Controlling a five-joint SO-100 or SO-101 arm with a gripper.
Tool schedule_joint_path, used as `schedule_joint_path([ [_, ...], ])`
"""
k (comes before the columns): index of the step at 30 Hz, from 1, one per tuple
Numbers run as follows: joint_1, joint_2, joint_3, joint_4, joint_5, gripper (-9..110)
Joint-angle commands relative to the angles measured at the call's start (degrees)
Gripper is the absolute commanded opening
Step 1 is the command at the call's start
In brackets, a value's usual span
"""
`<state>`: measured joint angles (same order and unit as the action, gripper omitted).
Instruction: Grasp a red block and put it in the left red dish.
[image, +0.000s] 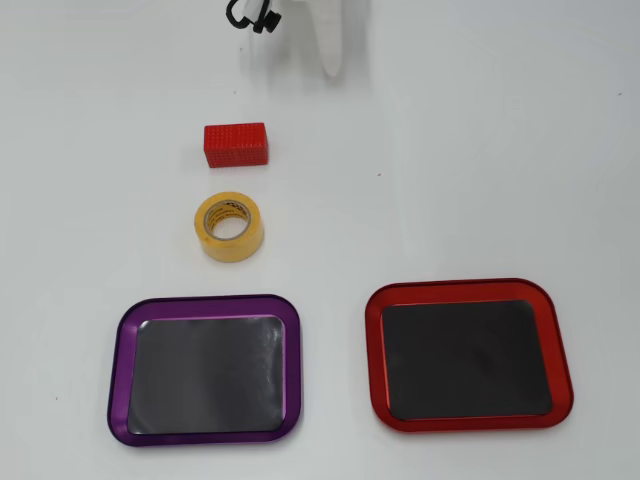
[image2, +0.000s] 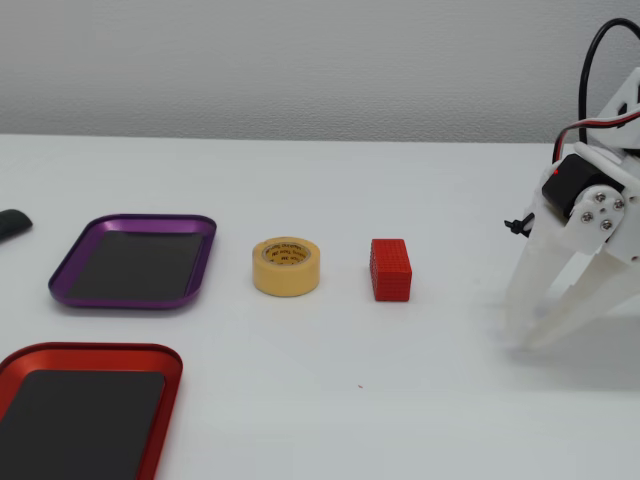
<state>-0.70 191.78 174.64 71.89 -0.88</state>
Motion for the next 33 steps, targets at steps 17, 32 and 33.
schedule_joint_path([
  [17,0.26,4.92,0.26,-0.62,-0.26,0],
  [32,0.44,4.13,-8.53,-7.56,-7.82,0],
  [33,0.44,4.13,-8.88,-7.56,-7.73,0],
])
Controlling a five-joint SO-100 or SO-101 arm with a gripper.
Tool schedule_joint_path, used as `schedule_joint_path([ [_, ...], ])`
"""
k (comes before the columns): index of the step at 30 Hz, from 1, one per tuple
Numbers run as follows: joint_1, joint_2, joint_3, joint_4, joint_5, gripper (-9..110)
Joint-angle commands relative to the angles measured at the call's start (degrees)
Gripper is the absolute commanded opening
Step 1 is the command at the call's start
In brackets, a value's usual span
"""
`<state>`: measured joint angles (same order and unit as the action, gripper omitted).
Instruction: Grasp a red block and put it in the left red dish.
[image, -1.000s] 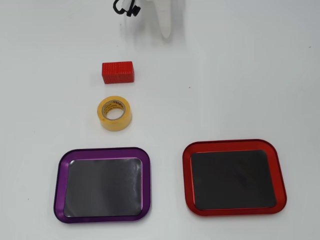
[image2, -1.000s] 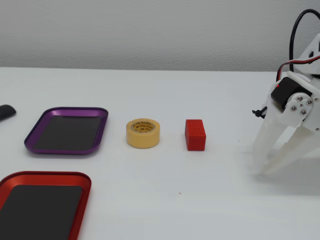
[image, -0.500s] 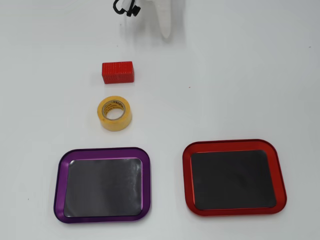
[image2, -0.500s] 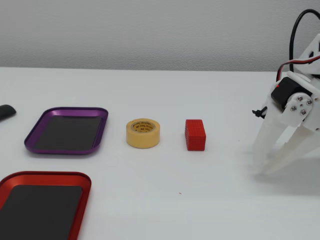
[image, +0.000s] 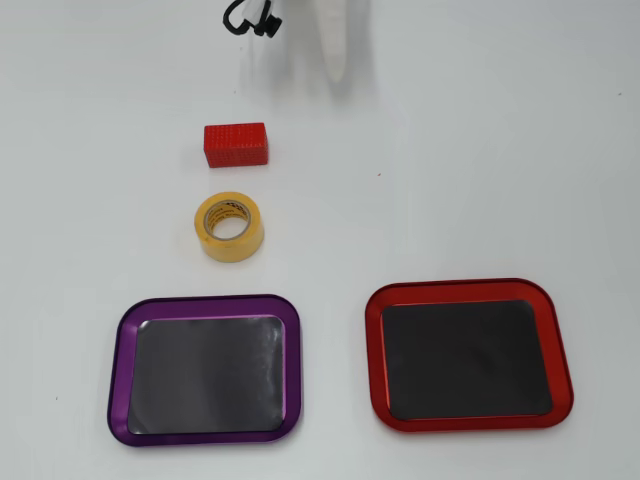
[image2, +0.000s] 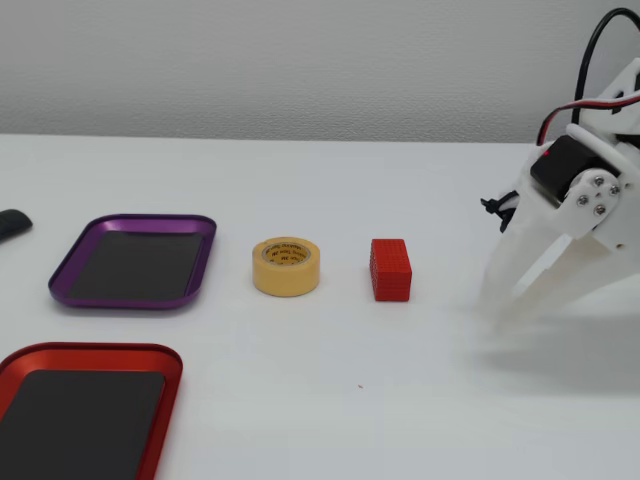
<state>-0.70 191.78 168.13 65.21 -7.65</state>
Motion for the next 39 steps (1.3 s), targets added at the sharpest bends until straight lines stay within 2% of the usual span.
schedule_joint_path([
  [1,0.53,4.04,-2.90,-0.88,-0.97,0],
  [5,3.96,3.25,-4.75,-0.88,0.44,1],
  [8,9.67,-2.99,-7.21,-1.41,2.64,10],
  [13,13.18,-24.43,-20.39,-2.81,3.60,21],
  [21,13.36,-63.11,-46.14,2.11,2.90,25],
  [26,15.47,-79.54,-55.99,5.19,2.37,29],
  [31,18.11,-85.08,-59.85,7.03,-5.63,32],
  [39,23.73,-85.96,-59.15,4.04,-13.01,33],
])
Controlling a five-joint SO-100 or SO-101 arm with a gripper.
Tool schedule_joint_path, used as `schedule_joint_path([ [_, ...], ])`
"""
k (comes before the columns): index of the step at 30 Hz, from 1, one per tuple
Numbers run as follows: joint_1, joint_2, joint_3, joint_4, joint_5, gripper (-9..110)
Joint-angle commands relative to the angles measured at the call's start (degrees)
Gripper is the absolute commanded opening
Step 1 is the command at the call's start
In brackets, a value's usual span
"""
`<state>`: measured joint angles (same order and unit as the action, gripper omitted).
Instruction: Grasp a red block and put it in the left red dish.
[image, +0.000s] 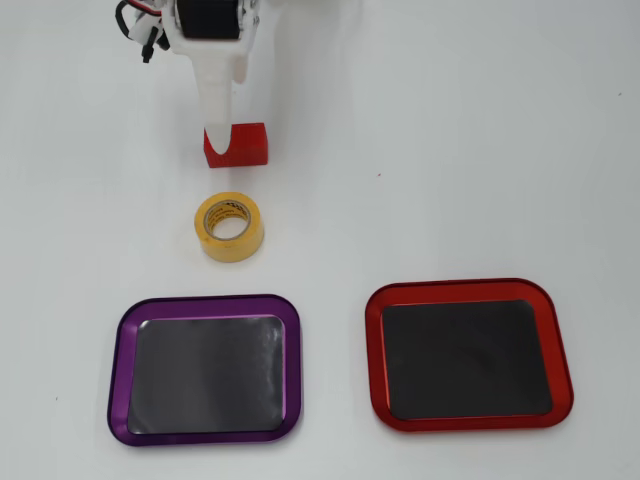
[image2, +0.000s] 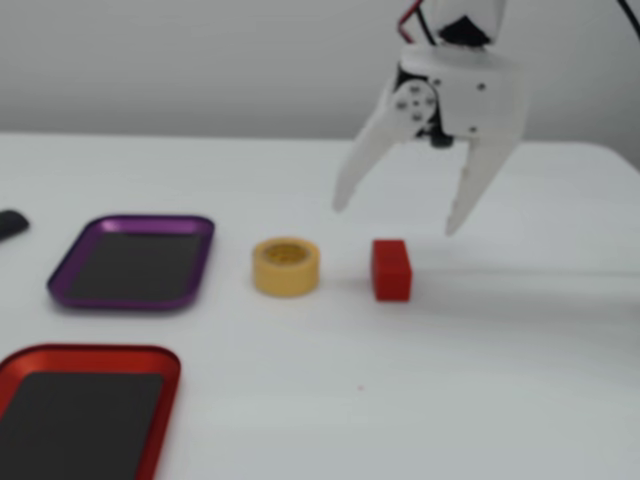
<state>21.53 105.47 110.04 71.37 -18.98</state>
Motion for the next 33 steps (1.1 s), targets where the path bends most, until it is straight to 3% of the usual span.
schedule_joint_path([
  [1,1.93,0.26,-0.18,-3.25,-1.85,33],
  [26,1.76,0.26,16.79,-22.32,-1.85,32],
  [33,1.67,0.26,16.96,-22.94,-1.85,18],
])
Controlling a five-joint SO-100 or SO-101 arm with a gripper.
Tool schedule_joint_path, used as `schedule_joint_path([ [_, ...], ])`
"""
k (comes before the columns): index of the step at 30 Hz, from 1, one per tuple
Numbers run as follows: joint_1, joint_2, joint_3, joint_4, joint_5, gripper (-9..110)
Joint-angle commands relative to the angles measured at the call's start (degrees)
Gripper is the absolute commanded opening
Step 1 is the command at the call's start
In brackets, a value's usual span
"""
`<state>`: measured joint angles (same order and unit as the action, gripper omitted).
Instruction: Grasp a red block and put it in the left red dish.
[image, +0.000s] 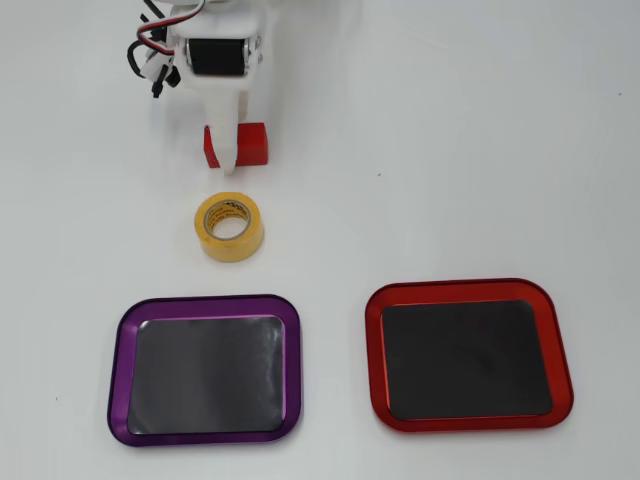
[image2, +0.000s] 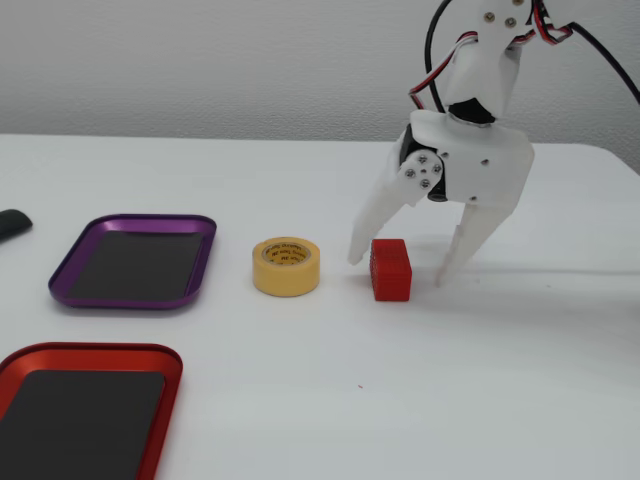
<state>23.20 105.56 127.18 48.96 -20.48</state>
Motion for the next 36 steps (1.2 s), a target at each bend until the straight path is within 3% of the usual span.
schedule_joint_path([
  [1,0.00,0.18,-0.18,-0.53,-0.35,15],
  [9,-0.09,1.05,-0.97,0.09,-0.18,0],
  [15,-1.93,7.38,-5.27,3.78,0.09,-1],
  [21,-12.30,23.03,-7.47,5.36,0.00,-1],
  [28,-29.36,39.20,-4.92,-3.52,0.62,-1],
  [36,-32.26,32.87,1.58,-22.68,10.02,0],
])
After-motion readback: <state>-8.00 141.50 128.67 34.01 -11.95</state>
